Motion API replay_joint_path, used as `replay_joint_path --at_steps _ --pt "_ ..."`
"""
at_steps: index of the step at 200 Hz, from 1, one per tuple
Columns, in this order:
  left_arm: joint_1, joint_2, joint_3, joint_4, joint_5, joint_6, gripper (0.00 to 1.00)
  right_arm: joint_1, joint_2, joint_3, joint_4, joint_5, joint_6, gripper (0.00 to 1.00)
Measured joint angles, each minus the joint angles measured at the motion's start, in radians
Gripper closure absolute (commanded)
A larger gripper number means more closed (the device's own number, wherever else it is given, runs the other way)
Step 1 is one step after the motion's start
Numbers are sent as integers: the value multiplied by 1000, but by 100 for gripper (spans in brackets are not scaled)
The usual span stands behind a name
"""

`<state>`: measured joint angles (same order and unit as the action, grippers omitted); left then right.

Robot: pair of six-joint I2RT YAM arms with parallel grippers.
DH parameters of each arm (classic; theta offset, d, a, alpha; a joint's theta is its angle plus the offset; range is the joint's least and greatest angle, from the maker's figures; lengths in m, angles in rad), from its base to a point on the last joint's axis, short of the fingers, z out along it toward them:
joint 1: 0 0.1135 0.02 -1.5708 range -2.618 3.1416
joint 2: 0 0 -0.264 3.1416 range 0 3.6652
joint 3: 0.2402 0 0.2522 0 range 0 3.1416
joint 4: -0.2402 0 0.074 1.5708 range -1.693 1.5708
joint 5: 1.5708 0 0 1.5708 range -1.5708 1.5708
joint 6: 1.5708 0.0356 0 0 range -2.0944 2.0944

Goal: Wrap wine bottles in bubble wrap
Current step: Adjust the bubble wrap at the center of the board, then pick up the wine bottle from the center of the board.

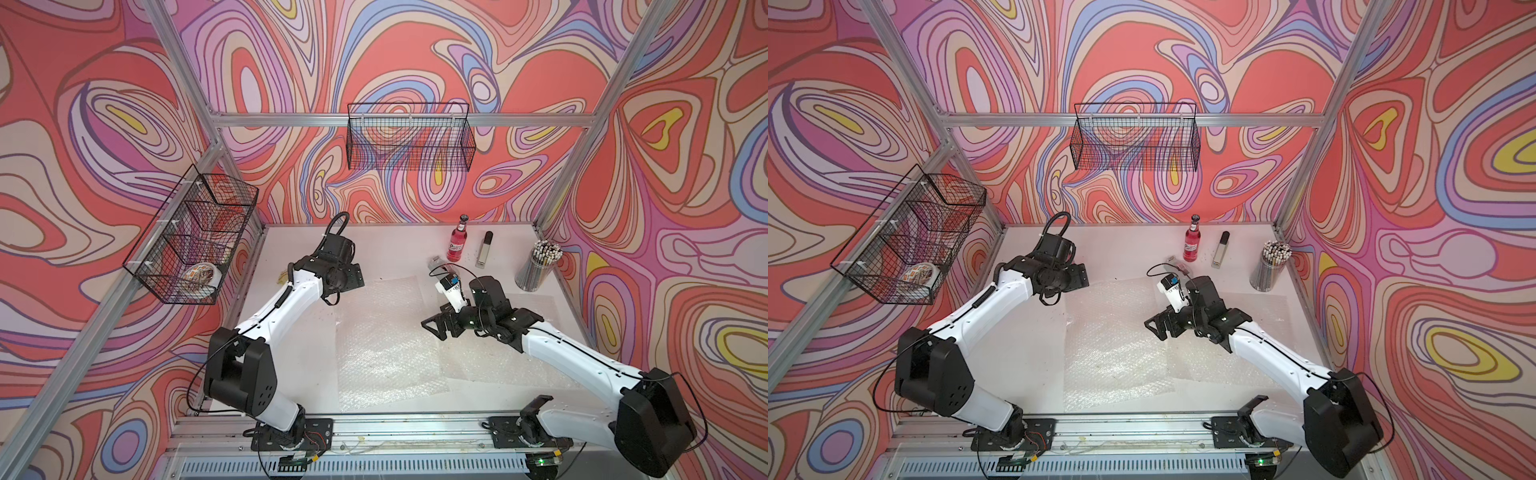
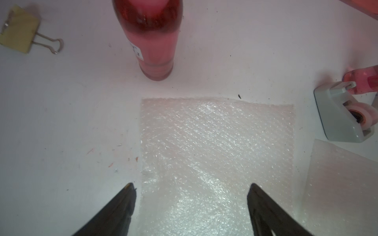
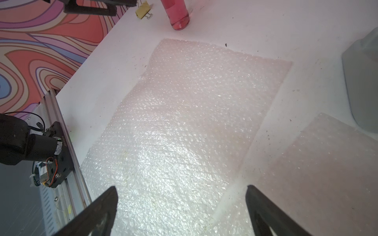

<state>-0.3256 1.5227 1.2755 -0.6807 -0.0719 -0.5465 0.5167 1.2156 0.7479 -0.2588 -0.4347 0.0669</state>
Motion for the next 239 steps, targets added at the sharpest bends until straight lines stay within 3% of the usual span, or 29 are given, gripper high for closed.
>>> replay_joint_path --at_steps 23,51,112,166,239 --pt "35 -88 -53 59 -19 135 13 0 0 0 0 0 -11 2" --pt "77 -174 -208 284 3 312 12 0 0 0 15 1 -21 2" --pt "190 -57 -406 753 150 570 8 0 0 4 47 28 -52 2" --pt "313 77 -397 919 369 640 8 0 -2 16 40 53 -86 2" --pt "408 264 -348 1135 628 622 10 0 0 52 30 69 -112 2"
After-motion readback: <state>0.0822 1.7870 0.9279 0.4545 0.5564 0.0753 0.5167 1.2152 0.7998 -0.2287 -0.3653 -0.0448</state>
